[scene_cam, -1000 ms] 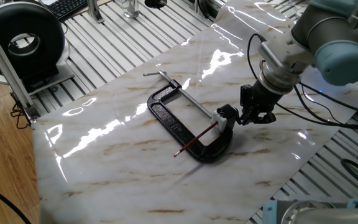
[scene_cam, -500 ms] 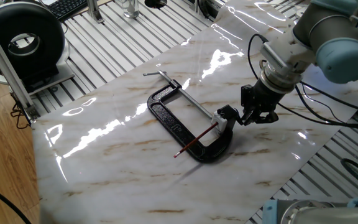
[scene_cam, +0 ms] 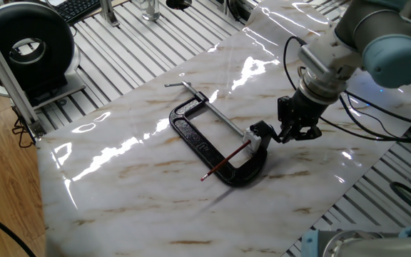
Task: Sharpen the pencil with a pencil sharpener
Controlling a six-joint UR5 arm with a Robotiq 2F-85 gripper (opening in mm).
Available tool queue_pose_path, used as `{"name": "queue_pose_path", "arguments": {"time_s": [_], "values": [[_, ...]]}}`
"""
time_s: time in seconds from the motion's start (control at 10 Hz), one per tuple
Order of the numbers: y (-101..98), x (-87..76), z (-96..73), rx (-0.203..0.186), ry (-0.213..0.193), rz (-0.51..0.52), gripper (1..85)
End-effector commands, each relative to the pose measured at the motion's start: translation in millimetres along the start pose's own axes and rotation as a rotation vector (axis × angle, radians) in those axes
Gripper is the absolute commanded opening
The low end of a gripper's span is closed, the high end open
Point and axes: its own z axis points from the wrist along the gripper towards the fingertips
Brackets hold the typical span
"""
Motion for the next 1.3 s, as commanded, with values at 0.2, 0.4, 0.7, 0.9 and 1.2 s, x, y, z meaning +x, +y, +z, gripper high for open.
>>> {"name": "queue_pose_path", "arguments": {"time_s": [0.2,0.4,0.7,0.9,1.2], "values": [[-6.6,-3.6,-18.9,-0.026,0.006,-0.002,1.0],[-7.3,-6.9,-20.6,-0.031,0.004,-0.002,1.0],[-9.3,-9.2,-23.0,-0.033,0.004,-0.004,1.0],[-14.1,-8.7,-30.7,-0.034,0.025,-0.014,1.0],[-20.4,-11.9,-31.8,-0.038,0.021,-0.014,1.0]]}}
